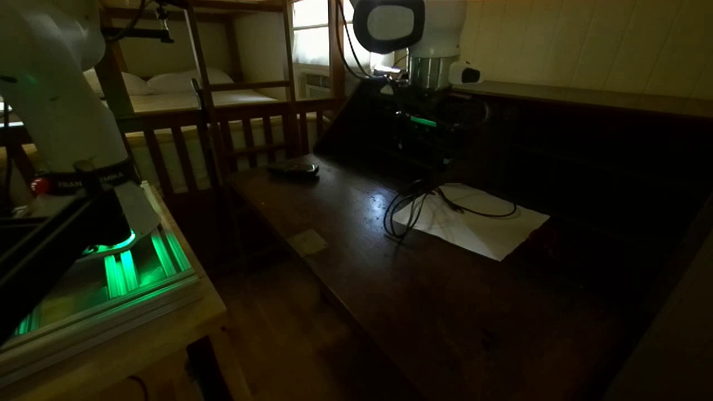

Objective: Put the black cable on top of the cabinet.

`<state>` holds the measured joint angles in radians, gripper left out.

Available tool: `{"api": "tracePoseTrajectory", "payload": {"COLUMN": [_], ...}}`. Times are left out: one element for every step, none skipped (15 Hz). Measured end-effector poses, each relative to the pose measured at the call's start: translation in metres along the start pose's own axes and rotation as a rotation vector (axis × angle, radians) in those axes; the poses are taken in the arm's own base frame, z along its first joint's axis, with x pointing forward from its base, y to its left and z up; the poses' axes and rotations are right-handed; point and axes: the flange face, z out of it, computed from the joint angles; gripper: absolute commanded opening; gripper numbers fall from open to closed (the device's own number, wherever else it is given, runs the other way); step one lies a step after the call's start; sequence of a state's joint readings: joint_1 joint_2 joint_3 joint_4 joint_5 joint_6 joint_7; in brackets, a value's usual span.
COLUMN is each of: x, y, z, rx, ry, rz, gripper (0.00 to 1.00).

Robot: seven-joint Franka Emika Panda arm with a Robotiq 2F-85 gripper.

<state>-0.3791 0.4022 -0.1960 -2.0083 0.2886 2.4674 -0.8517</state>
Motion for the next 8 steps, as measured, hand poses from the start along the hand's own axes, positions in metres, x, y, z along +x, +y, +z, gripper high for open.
{"api": "tracePoseTrajectory", "payload": {"x": [0.001, 0.001, 0.002, 0.002, 0.002, 0.003, 0.003, 0.004], "y": [0.002, 0.005, 0.008, 0.011, 0.013, 0.014, 0.014, 0.014], "z": [0.008, 0.014, 0.020, 0.025, 0.029, 0.033, 0.036, 0.039], "rx": [0.004, 0.004, 0.002, -0.001, -0.005, -0.006, -0.004, -0.001], "ry": [-0.005, -0.008, -0.007, -0.006, -0.003, -0.001, -0.001, -0.001], "rz": [0.002, 0.005, 0.008, 0.011, 0.014, 0.016, 0.017, 0.017], "gripper": [0.82, 0.69, 0.62, 0.58, 0.56, 0.53, 0.50, 0.51]}}
